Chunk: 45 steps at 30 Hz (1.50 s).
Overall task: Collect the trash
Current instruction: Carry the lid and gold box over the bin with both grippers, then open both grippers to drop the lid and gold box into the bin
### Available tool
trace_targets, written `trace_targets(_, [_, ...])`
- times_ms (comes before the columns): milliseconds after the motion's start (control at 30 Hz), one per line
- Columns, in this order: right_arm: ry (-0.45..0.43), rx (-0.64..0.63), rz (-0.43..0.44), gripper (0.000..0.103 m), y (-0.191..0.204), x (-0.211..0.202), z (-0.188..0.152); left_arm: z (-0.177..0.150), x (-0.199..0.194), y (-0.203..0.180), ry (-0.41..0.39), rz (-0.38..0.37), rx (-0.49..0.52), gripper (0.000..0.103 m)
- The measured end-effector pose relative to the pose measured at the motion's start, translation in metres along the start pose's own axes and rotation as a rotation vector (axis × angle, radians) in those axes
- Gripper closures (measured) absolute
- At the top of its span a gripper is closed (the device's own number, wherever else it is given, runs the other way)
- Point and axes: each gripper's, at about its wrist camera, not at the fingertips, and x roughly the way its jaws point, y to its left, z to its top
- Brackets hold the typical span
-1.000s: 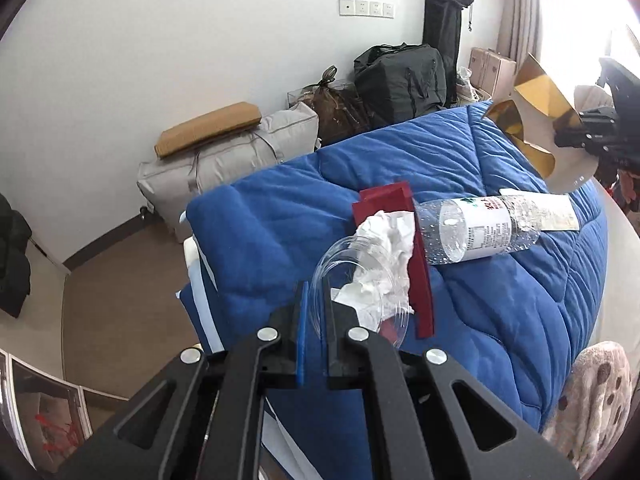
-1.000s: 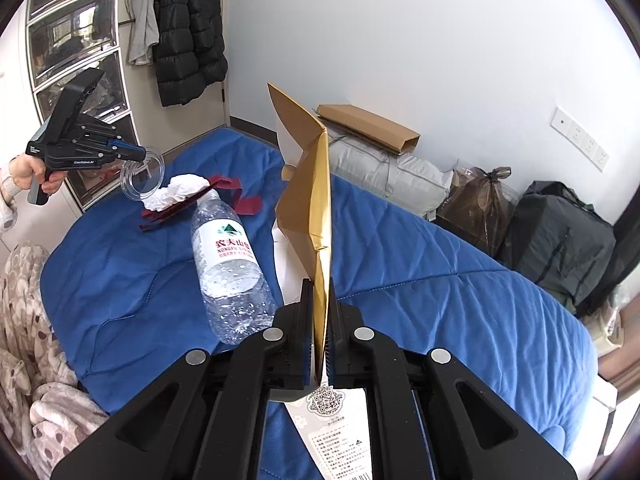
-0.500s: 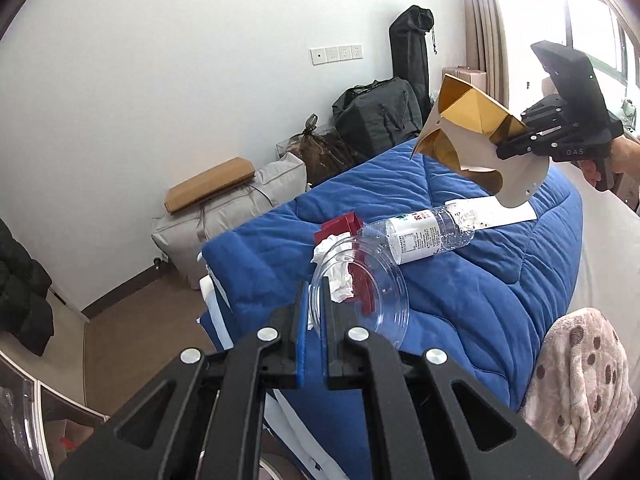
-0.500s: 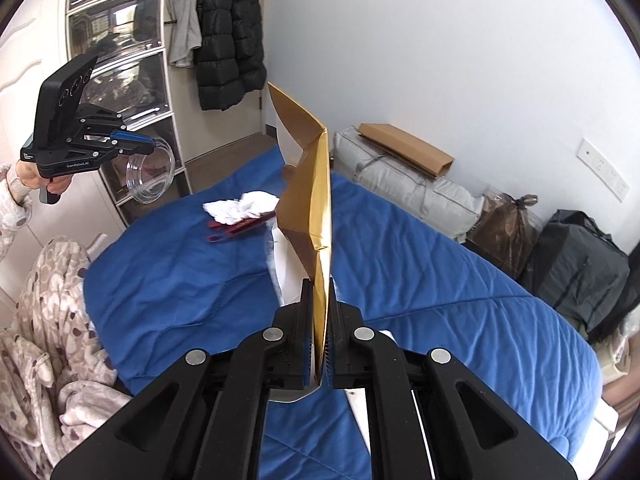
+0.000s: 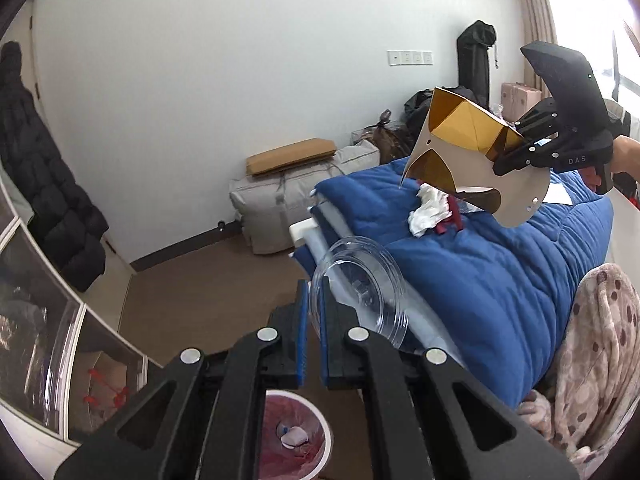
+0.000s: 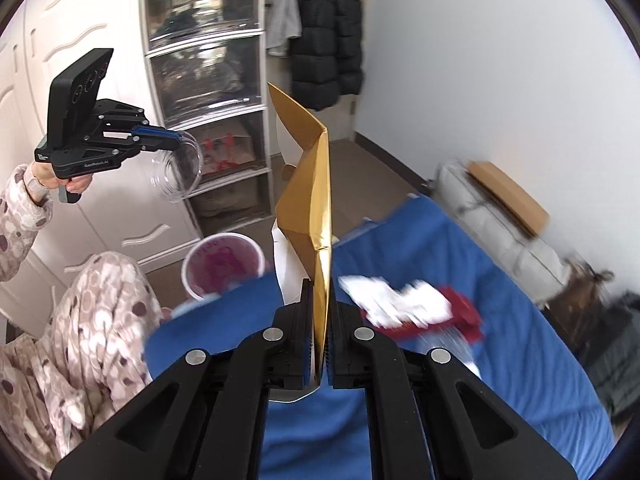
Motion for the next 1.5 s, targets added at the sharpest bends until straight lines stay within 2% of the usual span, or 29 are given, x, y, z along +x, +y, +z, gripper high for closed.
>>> trace_targets(300, [0.051,-0.143,0.181,0.099,0.081,0.105,0.084,-0.101,-0.015,0.093,0.11,0.086,-0.175,0.098])
trace_targets(500, [0.096,-0.208,0.268,0.099,0.137,0.18,0.112,-0.163,0.005,0.132,0.175,0.081,-0.257,0.098])
trace_targets(700, [0.22,-0.291,0.315,0.099,0.177,0.272,0.095,-0.237,0.063,0.164,0.247,-0.032,-0.364,0.098])
trace_targets(800, [0.288,-0.312,0.342,0.099,0.192,0.319,0.081,-0.256,0.093,0.173,0.291,-0.07,-0.371,0.098])
trace_targets(867, [0.303,-0.293,0.355,0.099,0.195,0.342,0.077,-0.265,0.11,0.178,0.319,-0.076,-0.375,0.098])
trace_targets(1000, [0.312,-0.217,0.396,0.098,0.189,0.371,0.072,-0.282,0.137,0.181,0.368,-0.098,-0.379,0.098])
trace_targets(1200, [0.311,-0.211,0.424,0.097,0.188,0.392,0.065,-0.301,0.169,0.176,0.443,-0.146,-0.368,0.098])
trace_targets(1233, [0.314,-0.215,0.426,0.096,0.188,0.396,0.066,-0.303,0.174,0.175,0.456,-0.159,-0.369,0.098])
trace_targets(1300, [0.299,-0.236,0.426,0.079,0.189,0.401,0.065,-0.307,0.18,0.172,0.479,-0.194,-0.378,0.096])
trace_targets(1333, [0.295,-0.242,0.429,0.075,0.189,0.403,0.066,-0.31,0.183,0.17,0.492,-0.195,-0.374,0.089])
trace_targets(1367, [0.295,-0.246,0.437,0.069,0.189,0.404,0.065,-0.311,0.185,0.168,0.5,-0.186,-0.363,0.073])
trace_targets(1400, [0.295,-0.252,0.441,0.067,0.189,0.406,0.066,-0.312,0.186,0.166,0.498,-0.172,-0.351,0.061])
trace_targets(1433, [0.296,-0.26,0.439,0.065,0.19,0.407,0.066,-0.313,0.185,0.163,0.488,-0.163,-0.342,0.042])
trace_targets(1467, [0.294,-0.267,0.44,0.06,0.19,0.406,0.066,-0.313,0.184,0.161,0.477,-0.161,-0.336,0.031])
trace_targets(1500, [0.286,-0.272,0.445,0.052,0.19,0.403,0.066,-0.314,0.183,0.159,0.474,-0.164,-0.334,0.028])
